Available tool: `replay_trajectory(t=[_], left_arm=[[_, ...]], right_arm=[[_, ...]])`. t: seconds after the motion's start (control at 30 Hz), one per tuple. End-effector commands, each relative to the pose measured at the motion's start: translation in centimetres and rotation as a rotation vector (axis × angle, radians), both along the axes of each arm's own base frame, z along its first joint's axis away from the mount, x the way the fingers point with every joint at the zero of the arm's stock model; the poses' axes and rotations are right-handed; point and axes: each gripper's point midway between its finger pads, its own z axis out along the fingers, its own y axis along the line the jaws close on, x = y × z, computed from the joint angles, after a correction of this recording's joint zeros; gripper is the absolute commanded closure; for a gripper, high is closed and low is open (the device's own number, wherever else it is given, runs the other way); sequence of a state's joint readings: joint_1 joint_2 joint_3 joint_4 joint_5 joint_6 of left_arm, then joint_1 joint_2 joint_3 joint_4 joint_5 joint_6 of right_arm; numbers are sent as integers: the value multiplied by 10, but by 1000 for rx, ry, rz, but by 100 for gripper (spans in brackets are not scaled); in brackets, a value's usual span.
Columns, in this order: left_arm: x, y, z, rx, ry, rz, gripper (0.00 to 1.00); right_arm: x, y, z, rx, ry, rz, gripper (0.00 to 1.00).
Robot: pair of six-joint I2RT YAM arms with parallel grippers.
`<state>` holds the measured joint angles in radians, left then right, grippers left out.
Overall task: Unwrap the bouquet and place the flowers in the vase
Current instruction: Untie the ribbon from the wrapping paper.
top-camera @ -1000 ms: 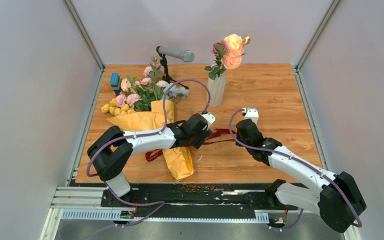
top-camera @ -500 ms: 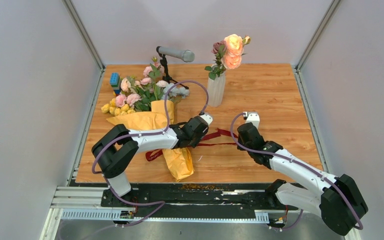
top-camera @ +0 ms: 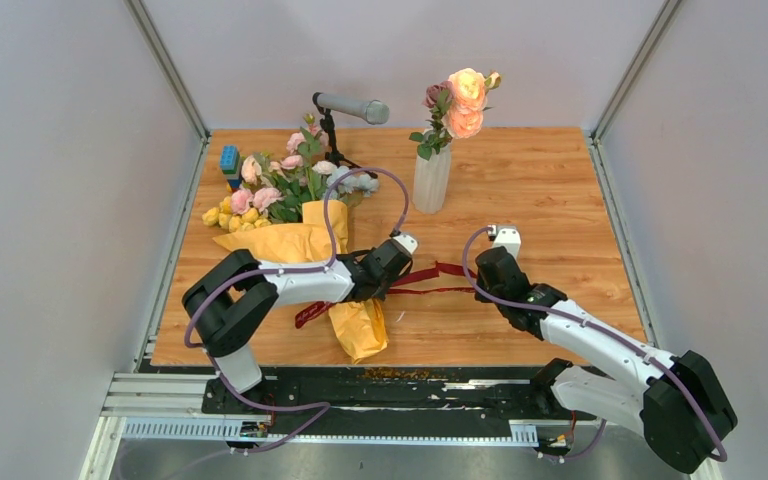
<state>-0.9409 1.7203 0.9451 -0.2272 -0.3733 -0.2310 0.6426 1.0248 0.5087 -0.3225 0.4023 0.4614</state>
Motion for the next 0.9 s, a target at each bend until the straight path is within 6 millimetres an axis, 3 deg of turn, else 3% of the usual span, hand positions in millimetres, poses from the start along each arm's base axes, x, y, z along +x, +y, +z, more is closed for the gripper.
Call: replay_trajectory(t=[0.0, 0.3, 0.5, 0.63, 0.7, 0.87], left_arm=[[0, -2, 22, -71, -35, 30, 100], [4, 16, 93, -184, -164, 116, 100], [-4, 42, 113, -222, -182, 171, 100], [-6, 78, 121, -246, -215, 278, 100], [-5, 104, 117, -265, -211, 353, 100], [-6, 169, 132, -381, -283, 577, 100]], right_arm=[[2, 0, 5, 33, -24, -24, 100], [2, -1, 6, 34, -29, -28, 100], [1, -2, 5, 38, -30, -29, 100], [1, -2, 5, 43, -38, -31, 100], [0, -2, 3, 44, -37, -31, 100], [3, 0, 3, 52, -46, -35, 100]])
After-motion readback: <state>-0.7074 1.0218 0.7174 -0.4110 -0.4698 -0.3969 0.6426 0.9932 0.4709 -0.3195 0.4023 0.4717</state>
